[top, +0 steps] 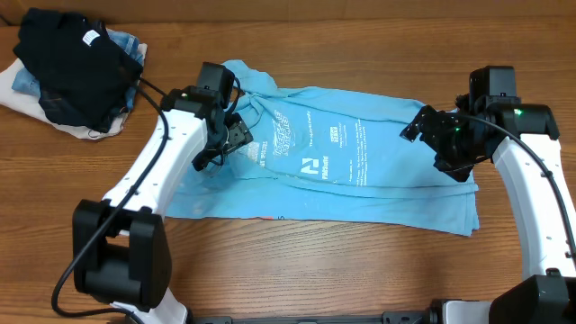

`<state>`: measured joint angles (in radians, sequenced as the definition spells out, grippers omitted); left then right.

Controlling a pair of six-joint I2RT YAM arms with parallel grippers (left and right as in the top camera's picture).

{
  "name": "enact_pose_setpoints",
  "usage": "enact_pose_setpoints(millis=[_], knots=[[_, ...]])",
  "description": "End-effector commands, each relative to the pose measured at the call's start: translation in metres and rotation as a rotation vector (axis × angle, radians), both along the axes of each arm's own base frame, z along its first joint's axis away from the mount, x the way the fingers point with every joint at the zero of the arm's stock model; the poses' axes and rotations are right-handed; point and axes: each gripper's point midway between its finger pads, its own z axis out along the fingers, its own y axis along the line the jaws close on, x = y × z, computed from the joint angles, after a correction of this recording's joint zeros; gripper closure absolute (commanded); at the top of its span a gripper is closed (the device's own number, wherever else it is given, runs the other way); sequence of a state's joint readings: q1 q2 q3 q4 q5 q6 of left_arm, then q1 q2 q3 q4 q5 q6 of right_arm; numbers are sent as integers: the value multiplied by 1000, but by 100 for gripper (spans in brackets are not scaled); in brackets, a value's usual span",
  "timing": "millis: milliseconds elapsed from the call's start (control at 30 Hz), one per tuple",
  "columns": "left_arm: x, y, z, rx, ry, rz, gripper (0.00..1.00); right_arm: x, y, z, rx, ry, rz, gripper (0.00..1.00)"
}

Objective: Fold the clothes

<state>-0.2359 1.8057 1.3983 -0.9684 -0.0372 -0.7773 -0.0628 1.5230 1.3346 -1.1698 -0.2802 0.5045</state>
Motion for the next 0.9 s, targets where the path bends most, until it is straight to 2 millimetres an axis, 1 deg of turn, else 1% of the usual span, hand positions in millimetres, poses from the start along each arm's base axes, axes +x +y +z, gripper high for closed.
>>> enact_pose_setpoints(millis=[0,67,200,300,467,767,867], knots=[[-13,14,6,4,50,53,17,3,-1,6,-11,-24,-4,2],[-23,20,-5,14,104,65,21,4,-1,6,-11,-25,-3,2],[-42,24,-34,-15,211,125,22,4,-1,7,-11,-29,-3,2],[-46,23,-51,-49,247,140,23,4,-1,7,-11,-27,-4,2],[-39,19,-64,-85,245,146,25,4,-1,7,-11,-27,-3,2],[-17,16,-83,-98,189,149,28,2,-1,6,-11,-20,-3,2],[-10,16,-84,-98,164,140,34,2,-1,6,-11,-19,-3,2]])
